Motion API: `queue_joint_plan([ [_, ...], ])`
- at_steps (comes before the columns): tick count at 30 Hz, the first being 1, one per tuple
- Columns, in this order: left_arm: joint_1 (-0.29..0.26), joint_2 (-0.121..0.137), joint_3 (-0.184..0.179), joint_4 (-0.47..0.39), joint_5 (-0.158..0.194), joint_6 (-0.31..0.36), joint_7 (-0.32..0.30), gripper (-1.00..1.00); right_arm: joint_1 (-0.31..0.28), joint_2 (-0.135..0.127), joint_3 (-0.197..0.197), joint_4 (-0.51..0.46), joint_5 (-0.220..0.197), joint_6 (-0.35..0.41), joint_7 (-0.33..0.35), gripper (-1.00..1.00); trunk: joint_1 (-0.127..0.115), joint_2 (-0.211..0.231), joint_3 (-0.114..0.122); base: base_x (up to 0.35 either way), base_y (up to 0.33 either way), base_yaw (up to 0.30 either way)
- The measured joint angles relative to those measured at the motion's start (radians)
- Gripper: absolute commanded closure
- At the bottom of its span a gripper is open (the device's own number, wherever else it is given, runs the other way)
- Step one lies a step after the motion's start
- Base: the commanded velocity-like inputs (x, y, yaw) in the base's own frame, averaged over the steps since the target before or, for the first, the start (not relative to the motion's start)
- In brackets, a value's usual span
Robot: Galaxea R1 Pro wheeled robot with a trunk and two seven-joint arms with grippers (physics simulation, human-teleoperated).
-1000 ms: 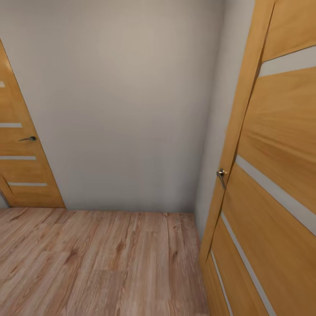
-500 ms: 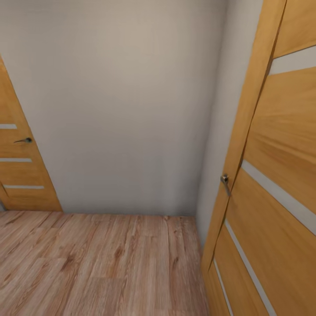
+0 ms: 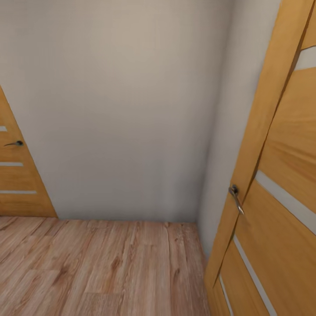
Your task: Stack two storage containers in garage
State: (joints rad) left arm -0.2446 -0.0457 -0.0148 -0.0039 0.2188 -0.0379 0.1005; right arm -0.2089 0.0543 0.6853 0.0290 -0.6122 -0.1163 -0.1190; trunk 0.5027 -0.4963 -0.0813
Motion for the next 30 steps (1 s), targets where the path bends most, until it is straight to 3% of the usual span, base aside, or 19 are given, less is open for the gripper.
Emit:
queue_joint_plan([
  [10, 0.0, 0.001, 0.0, 0.0, 0.0, 0.0, 0.0, -1.0, 0.0, 0.001, 0.0, 0.0, 0.0, 0.002, 0.0, -1.0, 0.0, 0.0, 0.0, 0.32, 0.0, 0.004],
  [30, 0.0, 0.001, 0.0, 0.0, 0.0, 0.0, 0.0, -1.0, 0.0, 0.0, 0.0, 0.0, 0.0, 0.0, 0.0, -1.0, 0.0, 0.0, -0.002, 0.32, 0.0, 0.128],
])
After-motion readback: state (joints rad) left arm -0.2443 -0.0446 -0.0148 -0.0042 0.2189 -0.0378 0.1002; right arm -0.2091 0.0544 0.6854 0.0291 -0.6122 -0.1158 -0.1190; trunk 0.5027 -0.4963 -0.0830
